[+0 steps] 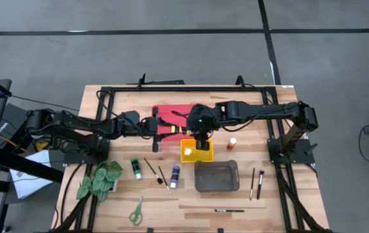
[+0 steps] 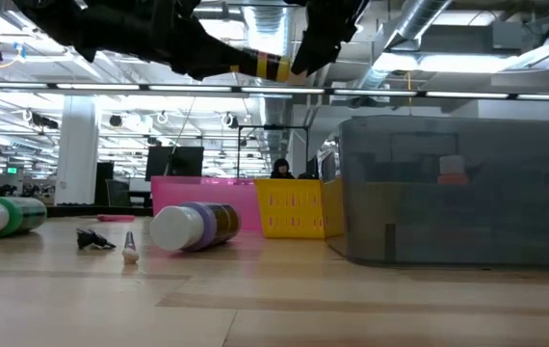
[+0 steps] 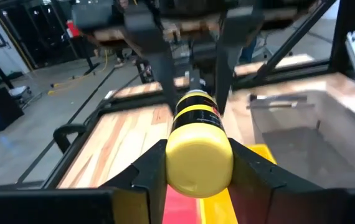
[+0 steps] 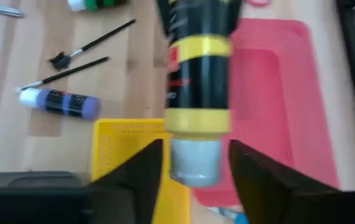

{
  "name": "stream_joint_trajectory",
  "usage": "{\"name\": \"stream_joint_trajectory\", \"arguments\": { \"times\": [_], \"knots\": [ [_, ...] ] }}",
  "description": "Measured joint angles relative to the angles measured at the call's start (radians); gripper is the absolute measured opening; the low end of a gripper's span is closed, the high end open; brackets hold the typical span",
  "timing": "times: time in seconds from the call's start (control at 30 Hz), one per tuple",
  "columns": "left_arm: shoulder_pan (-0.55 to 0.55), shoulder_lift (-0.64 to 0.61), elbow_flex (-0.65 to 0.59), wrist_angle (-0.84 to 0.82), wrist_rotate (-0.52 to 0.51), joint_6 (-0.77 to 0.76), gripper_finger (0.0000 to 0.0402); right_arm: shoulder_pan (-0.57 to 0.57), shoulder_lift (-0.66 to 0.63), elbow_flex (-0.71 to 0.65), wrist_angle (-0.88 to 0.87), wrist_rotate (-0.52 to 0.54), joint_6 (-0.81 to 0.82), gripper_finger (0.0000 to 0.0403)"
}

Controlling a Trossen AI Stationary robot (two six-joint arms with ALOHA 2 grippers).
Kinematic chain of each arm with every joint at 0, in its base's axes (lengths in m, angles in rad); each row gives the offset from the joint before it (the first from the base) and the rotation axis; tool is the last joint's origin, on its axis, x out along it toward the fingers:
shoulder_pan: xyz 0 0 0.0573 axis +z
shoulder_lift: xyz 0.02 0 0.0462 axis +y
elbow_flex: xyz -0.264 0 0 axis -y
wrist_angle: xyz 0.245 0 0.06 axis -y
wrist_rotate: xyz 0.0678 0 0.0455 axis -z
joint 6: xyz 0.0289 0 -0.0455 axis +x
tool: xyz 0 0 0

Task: Pick & Place Paint Supplies
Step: Put the yellow paint bottle into the yellow bin

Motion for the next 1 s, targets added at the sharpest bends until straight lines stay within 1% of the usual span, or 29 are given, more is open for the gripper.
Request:
{"name": "stream_joint_trajectory", "arguments": {
  "times": [0.1,0.17,0.33,0.47,0.53,0.6,0.63,0.73,0.83,0.93,1.0],
  "knots": [
    [0.0,0.0,-0.001,-0.015,-0.04,0.013,0.0126,-0.001,-0.001,0.0,-0.003,0.085,-0.001,0.0242],
    [0.003,0.0,-0.001,-0.019,-0.091,0.014,0.0124,-0.006,-0.001,0.0,-0.007,0.133,-0.015,0.0263],
    [0.038,0.0,-0.001,-0.026,-0.22,-0.013,0.0131,-0.029,-0.002,0.06,-0.073,0.171,0.0,0.0273],
    [0.098,0.0,-0.003,-0.042,-0.235,-0.085,0.0132,-0.033,-0.002,0.099,-0.123,0.173,0.0,0.0274],
    [0.137,0.0,-0.017,-0.025,-0.2,-0.129,0.0131,-0.032,-0.002,0.119,-0.147,0.173,0.001,0.0274],
    [0.179,0.0,-0.034,-0.009,-0.136,-0.18,0.0132,-0.031,-0.002,0.132,-0.174,0.172,0.003,0.0275],
    [0.201,0.0,-0.042,0.006,-0.09,-0.212,0.0133,-0.031,-0.002,0.135,-0.181,0.172,0.003,0.0275],
    [0.263,0.0,-0.069,0.099,0.091,-0.317,0.0136,-0.032,-0.002,0.144,-0.193,0.173,0.003,0.0275],
    [0.297,0.0,-0.103,0.202,0.226,-0.396,0.0135,-0.032,-0.001,0.144,-0.192,0.173,0.003,0.0275],
    [0.306,0.0,-0.122,0.256,0.307,-0.43,0.0135,-0.027,-0.001,0.144,-0.169,0.172,0.003,0.0275],
    [0.307,0.001,-0.128,0.265,0.32,-0.445,0.0138,-0.019,-0.001,0.144,-0.133,0.172,-0.005,0.0275]
  ]
}}
